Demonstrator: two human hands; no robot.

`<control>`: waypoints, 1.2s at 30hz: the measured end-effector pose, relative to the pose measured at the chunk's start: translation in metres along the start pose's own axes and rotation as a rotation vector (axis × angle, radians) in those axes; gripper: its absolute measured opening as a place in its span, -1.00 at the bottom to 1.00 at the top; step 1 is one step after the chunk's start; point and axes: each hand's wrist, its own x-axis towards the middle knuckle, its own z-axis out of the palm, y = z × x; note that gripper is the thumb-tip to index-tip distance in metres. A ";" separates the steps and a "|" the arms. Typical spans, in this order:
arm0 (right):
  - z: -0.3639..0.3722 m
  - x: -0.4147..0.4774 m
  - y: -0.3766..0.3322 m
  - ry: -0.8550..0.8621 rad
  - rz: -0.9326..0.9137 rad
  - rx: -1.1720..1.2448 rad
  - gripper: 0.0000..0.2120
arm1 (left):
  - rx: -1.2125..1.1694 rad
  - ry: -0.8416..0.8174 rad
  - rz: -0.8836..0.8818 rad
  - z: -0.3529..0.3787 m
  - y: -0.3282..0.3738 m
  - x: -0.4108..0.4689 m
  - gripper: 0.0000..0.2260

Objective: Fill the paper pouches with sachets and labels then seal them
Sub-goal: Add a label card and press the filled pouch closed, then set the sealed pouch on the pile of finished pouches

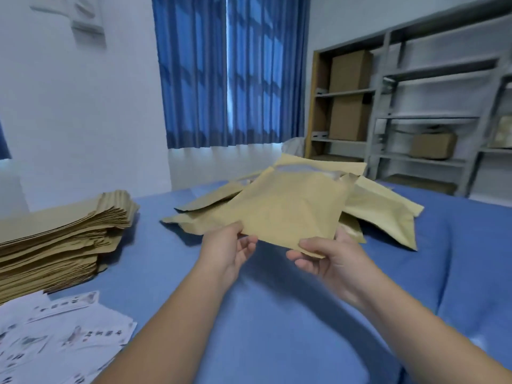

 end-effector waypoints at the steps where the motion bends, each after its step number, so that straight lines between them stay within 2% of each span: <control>1: -0.011 0.001 -0.006 0.047 -0.026 0.023 -0.64 | -0.010 -0.038 -0.009 0.015 -0.004 0.005 -0.96; 4: -0.043 0.009 -0.026 0.184 -0.124 0.116 -0.71 | -0.064 -0.209 -0.038 0.062 -0.012 0.013 -0.92; 7: -0.077 0.021 -0.047 0.299 -0.248 0.260 -0.67 | -0.162 -0.314 -0.067 0.101 -0.020 0.011 -0.67; 9: -0.101 0.029 -0.058 0.439 -0.279 0.383 -0.62 | -0.138 -0.353 -0.089 0.116 -0.027 0.006 -0.59; 12: -0.128 0.032 -0.060 0.660 -0.177 0.370 -0.83 | -0.073 -0.376 -0.119 0.118 -0.038 0.001 -0.64; 15: -0.135 0.035 -0.045 0.709 -0.051 0.325 -0.88 | -0.064 -0.306 -0.157 0.107 -0.042 -0.001 -0.77; 19: -0.112 0.039 -0.024 0.610 0.081 0.232 -0.96 | 0.004 -0.177 -0.177 0.086 -0.038 -0.002 -0.90; 26: -0.024 0.054 0.011 0.395 0.211 0.108 -0.96 | 0.092 -0.126 -0.145 0.031 -0.004 -0.011 -0.87; 31: 0.069 0.060 0.047 0.172 0.279 0.108 -0.98 | 0.164 -0.037 -0.102 -0.052 0.042 -0.025 -0.93; 36: 0.171 0.057 0.087 -0.066 0.368 0.092 -0.96 | 0.229 0.168 -0.027 -0.168 0.093 -0.063 -0.93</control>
